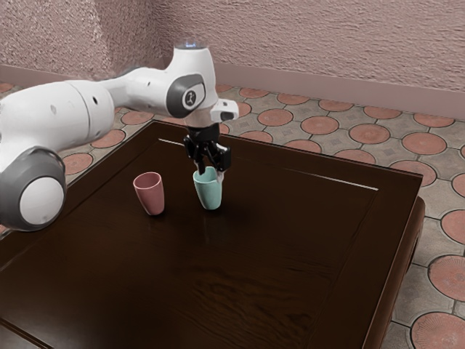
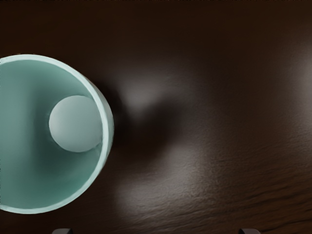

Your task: Place the right cup onto the left cup

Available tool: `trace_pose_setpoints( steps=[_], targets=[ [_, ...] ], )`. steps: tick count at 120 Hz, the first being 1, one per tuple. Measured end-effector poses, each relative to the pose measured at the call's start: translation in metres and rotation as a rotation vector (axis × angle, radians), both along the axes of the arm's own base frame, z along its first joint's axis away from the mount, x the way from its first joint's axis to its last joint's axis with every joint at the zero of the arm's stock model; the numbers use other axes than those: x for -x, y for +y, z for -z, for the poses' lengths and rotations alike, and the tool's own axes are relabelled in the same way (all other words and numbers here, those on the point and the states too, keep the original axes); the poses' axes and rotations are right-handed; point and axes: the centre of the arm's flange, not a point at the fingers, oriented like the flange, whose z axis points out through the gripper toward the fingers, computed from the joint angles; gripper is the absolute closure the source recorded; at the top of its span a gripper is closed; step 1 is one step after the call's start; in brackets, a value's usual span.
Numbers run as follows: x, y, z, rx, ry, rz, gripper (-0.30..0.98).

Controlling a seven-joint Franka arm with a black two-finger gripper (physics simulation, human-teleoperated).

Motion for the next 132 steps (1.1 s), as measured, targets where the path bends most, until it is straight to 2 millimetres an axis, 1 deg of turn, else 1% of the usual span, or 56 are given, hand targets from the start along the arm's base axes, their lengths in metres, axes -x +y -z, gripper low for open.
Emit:
trace_pose_setpoints(
  steps=[14,30,52,64,95,105,115,121,132],
  targets=[
    [-0.014,0.008,0.019,0.005,-0.005,0.022,0.27],
    [-0.024,0.011,0.031,0.007,-0.017,0.065,0.28],
    [-0.031,0.019,0.058,-0.003,-0.017,0.108,0.28],
    [-0.032,0.026,0.063,-0.012,-0.020,0.117,0.33],
    [-0.033,0.030,0.064,-0.024,-0.029,0.134,0.63],
    [-0.034,0.030,0.063,-0.024,-0.031,0.139,0.69],
    [-0.034,0.031,0.060,-0.027,-0.035,0.142,0.72],
    [-0.034,0.032,0.052,-0.030,-0.043,0.143,0.74],
    [-0.031,0.035,0.020,-0.047,-0.077,0.142,0.75]
  ],
)
